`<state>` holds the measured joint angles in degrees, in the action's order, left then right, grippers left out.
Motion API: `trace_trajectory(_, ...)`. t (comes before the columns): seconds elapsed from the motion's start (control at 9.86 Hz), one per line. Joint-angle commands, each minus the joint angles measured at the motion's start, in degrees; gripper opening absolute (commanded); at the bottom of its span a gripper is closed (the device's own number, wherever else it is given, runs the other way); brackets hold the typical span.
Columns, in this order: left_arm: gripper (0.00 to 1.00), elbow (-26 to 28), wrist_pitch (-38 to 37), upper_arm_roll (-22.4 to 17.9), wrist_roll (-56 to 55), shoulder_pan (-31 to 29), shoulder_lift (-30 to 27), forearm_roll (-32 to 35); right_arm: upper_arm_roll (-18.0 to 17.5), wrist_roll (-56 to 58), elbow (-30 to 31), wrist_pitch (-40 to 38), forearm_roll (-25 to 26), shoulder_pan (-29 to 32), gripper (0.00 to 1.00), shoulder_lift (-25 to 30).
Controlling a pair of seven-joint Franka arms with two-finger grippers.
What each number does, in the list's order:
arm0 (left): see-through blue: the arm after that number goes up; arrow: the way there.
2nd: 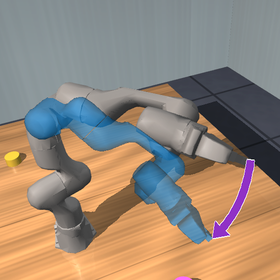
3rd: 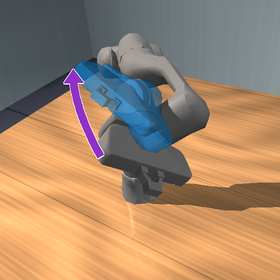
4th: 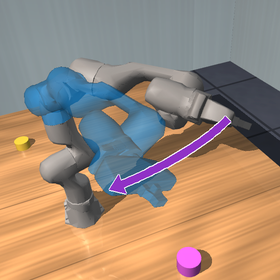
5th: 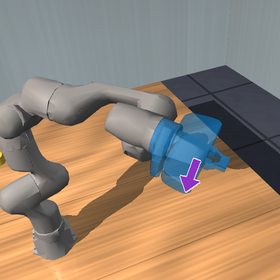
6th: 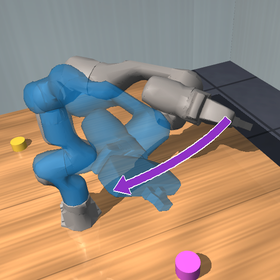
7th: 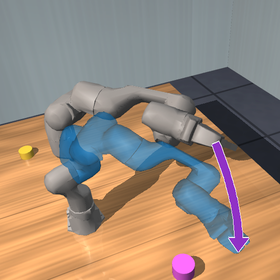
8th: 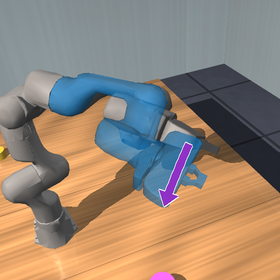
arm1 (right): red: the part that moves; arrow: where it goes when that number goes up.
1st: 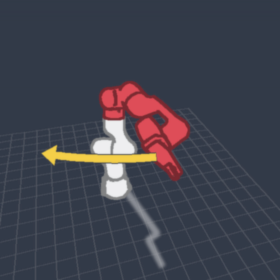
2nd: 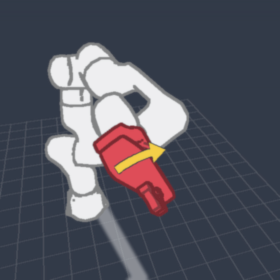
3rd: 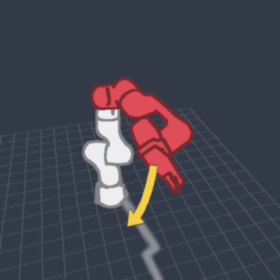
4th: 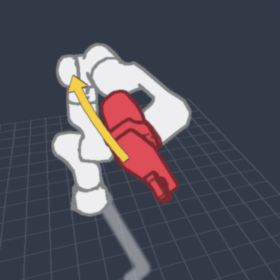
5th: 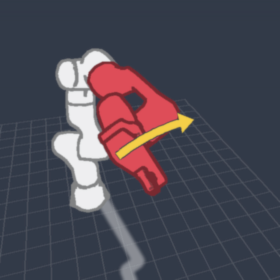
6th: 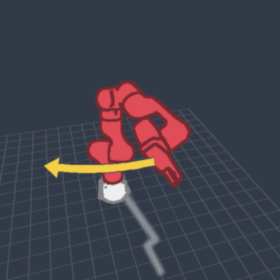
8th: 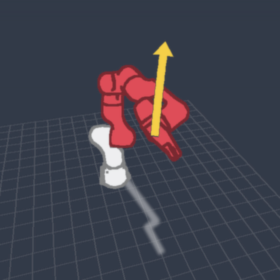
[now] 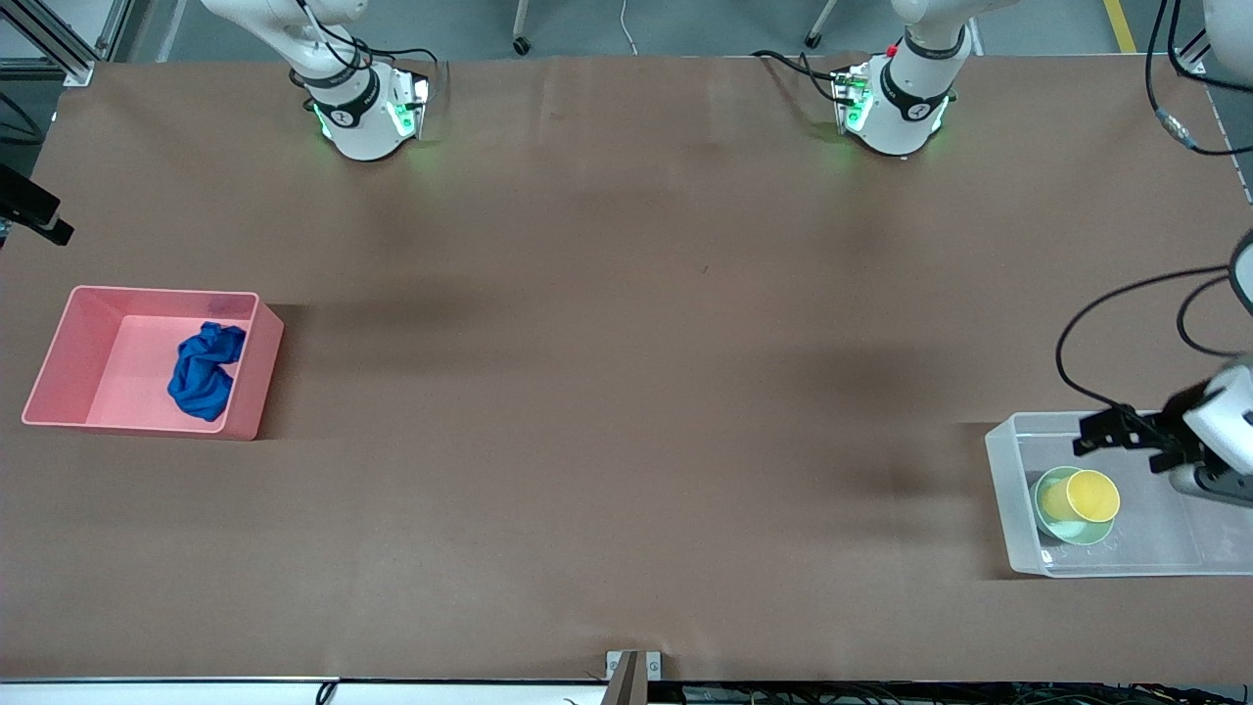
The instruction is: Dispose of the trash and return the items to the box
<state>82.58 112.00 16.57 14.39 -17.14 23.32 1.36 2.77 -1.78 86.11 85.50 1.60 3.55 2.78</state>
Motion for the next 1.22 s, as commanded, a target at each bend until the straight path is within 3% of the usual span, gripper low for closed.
trace_trajectory(0.0, 1.00, 8.82, -0.28, 1.71, -2.87, -0.62, -7.40, 1.10, -0.04, 0.38, 1.34, 0.54, -0.28, 0.14, 1.00, 1.44)
trace_trajectory(0.41, 1.00, 8.21, -3.98, 4.52, -7.35, -0.71, -11.89, 0.48, -0.13, 0.38, 1.34, 0.54, -0.28, 0.14, 1.00, 1.44)
trace_trajectory(1.12, 1.00, 6.12, -9.17, 4.62, -7.19, -1.06, -16.20, 0.31, -0.13, 0.38, 1.43, 0.45, -0.37, 0.14, 1.00, 1.44)
